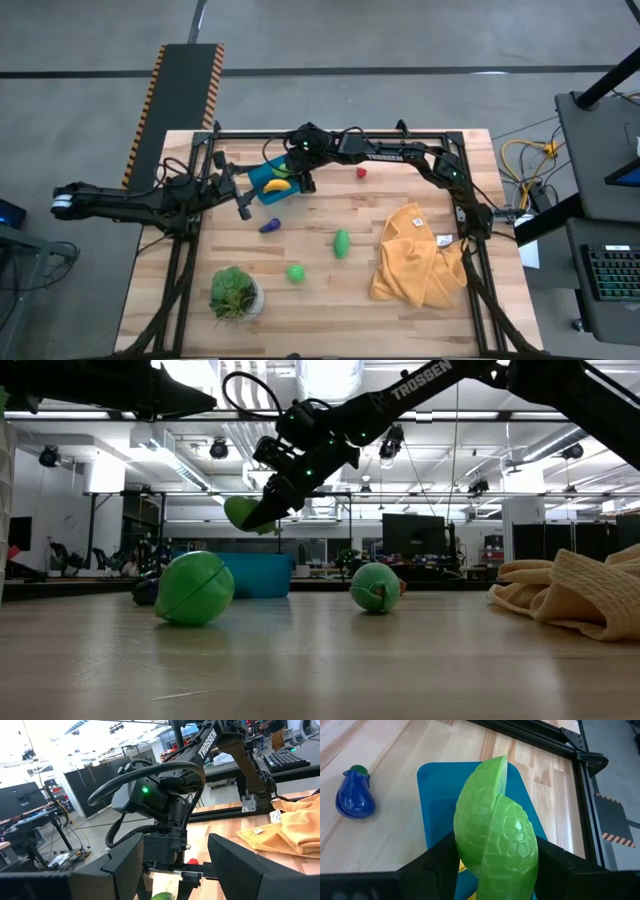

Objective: Pick and placing Produce into tupperware
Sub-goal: Put the melon into the blue bin, then put the strawberry into the blue bin

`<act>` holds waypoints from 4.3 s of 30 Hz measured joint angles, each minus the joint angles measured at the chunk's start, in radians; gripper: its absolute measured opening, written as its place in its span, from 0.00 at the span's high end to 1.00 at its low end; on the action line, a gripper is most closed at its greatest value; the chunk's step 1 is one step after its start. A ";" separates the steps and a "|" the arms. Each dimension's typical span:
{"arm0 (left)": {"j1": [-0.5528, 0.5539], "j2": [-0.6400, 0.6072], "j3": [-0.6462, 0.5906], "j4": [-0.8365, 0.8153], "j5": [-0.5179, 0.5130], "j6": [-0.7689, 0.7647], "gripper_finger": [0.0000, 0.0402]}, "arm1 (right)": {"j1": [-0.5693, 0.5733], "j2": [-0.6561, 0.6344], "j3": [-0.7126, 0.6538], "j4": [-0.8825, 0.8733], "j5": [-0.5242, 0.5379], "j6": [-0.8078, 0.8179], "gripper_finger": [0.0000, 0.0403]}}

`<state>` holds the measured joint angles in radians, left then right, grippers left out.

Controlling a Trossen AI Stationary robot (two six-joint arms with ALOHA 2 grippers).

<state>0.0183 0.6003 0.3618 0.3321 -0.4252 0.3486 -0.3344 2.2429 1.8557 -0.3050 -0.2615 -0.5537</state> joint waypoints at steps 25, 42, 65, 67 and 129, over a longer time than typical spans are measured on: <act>0.000 -0.001 -0.001 0.000 0.000 0.000 0.48 | 0.000 0.000 -0.003 0.050 0.000 0.001 0.47; 0.000 0.000 -0.001 0.000 0.000 0.000 0.48 | 0.000 0.000 -0.005 0.056 0.000 0.004 0.44; 0.000 0.001 -0.002 0.000 0.000 0.000 0.48 | -0.051 -0.063 0.021 0.024 0.022 0.095 0.44; 0.000 0.000 -0.002 -0.001 0.000 0.000 0.48 | -0.063 -0.085 0.021 -0.014 0.020 0.103 0.44; 0.000 0.000 -0.003 -0.002 0.000 0.007 0.48 | -0.288 -0.476 -0.788 -0.075 0.026 0.080 0.44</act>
<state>0.0185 0.5999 0.3584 0.3305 -0.4252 0.3560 -0.6224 1.7672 1.0682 -0.3797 -0.2352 -0.4741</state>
